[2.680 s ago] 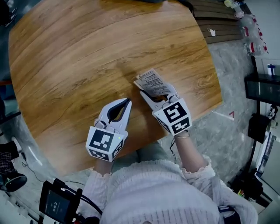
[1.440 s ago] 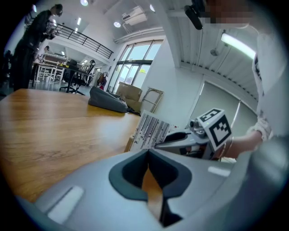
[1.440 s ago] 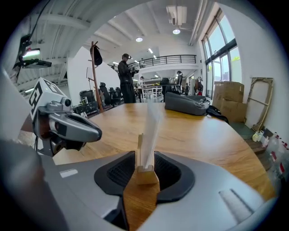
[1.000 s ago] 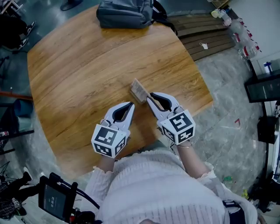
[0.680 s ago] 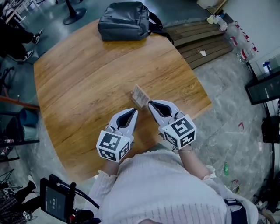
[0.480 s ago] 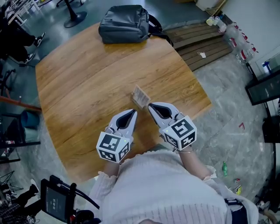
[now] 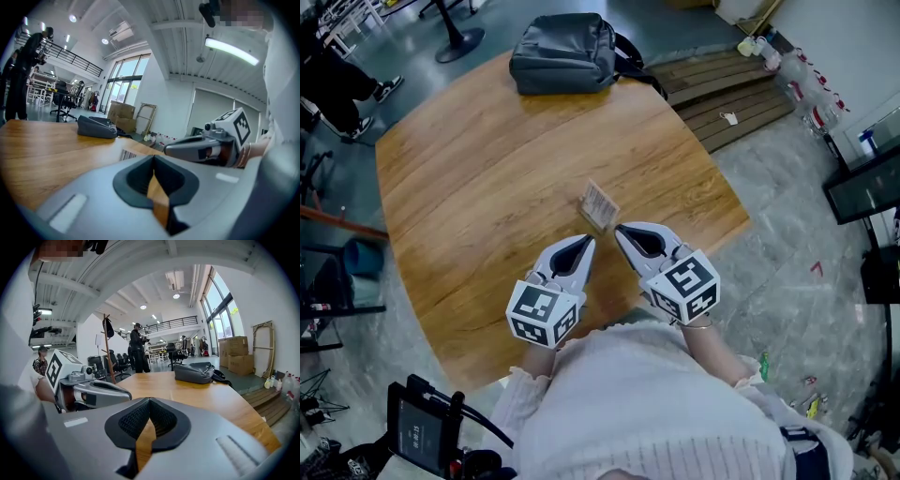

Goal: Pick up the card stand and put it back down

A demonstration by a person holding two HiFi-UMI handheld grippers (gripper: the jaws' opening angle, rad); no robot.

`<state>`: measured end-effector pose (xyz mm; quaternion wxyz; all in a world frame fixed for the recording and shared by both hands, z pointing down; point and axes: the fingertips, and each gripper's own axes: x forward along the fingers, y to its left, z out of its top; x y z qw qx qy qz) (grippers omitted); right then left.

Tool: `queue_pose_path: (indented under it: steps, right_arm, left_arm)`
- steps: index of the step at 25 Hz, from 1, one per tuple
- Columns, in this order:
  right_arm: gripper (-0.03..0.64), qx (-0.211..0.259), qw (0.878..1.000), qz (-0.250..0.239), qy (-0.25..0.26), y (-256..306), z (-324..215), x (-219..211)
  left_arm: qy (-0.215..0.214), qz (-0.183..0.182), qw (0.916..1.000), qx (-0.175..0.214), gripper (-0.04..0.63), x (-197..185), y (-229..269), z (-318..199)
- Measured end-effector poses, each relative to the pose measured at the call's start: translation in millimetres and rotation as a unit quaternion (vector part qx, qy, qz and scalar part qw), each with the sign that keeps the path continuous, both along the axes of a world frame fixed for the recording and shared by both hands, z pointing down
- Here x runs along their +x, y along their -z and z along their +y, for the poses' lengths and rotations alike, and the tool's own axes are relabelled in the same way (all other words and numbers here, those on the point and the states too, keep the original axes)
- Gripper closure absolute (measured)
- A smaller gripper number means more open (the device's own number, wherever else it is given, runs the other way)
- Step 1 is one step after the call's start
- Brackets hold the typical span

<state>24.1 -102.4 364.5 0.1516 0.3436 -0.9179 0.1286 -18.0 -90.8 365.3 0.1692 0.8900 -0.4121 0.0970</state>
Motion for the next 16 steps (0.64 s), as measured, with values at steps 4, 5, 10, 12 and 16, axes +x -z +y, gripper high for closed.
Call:
queue_pose_path:
  steps: [4, 5, 10, 12, 16]
  right_arm:
    - [0.617, 0.0, 1.0, 0.001, 0.001, 0.6, 1.9, -1.1]
    - [0.617, 0.0, 1.0, 0.002, 0.002, 0.8, 2.7, -1.5]
    - [0.617, -0.003, 1.0, 0.017, 0.007, 0.2, 7.1, -3.4]
    - [0.617, -0.004, 1.0, 0.018, 0.007, -1.5, 7.2, -3.8]
    - [0.617, -0.004, 1.0, 0.02, 0.005, -5.4, 6.2, -3.7]
  left_arm:
    - [-0.003, -0.002, 1.0, 0.0, 0.588, -0.5, -0.3, 1.7]
    - [-0.003, -0.002, 1.0, -0.001, 0.586, -0.3, -0.2, 2.2]
    - [-0.001, -0.001, 1.0, 0.0, 0.588, -1.3, 2.5, 3.4]
    - [0.003, 0.002, 1.0, 0.002, 0.588, -3.4, 3.4, 2.1]
    - [0.006, 0.003, 1.0, 0.001, 0.588, -5.8, -0.3, 0.3]
